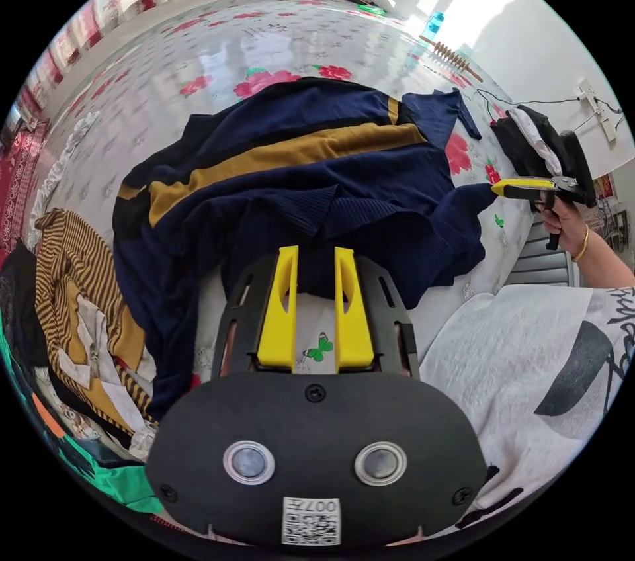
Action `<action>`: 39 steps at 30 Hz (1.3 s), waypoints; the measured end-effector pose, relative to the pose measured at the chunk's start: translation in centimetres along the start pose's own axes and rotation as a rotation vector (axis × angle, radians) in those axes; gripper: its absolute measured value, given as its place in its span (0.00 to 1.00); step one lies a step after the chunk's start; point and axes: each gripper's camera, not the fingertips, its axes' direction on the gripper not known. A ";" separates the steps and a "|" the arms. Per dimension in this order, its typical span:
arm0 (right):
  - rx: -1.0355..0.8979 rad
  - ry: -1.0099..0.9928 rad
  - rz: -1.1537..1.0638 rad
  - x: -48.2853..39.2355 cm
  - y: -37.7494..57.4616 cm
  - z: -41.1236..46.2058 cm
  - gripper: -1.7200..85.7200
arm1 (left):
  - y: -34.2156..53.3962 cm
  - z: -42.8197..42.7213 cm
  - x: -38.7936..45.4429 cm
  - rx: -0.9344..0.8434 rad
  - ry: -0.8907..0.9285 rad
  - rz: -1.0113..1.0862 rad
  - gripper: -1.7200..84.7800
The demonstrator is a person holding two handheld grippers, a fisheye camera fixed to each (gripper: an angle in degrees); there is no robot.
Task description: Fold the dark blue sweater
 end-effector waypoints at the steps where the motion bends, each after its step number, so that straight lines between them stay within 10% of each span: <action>1: 0.006 -0.005 0.000 0.1 0.0 -0.2 0.02 | -1.0 0.6 0.0 -0.012 -0.012 -0.011 0.12; 8: 0.027 -0.011 -0.015 1.2 1.5 -2.0 0.02 | -1.8 1.5 -2.1 -0.085 0.025 -0.082 0.06; 28: 0.285 -0.177 -0.288 0.6 9.1 -20.4 0.02 | 21.6 -23.8 -11.3 0.395 0.288 -0.371 0.01; 39: -0.048 -0.252 -0.305 2.2 2.7 -16.5 0.02 | 14.0 -17.2 -19.4 0.114 0.448 -0.401 0.01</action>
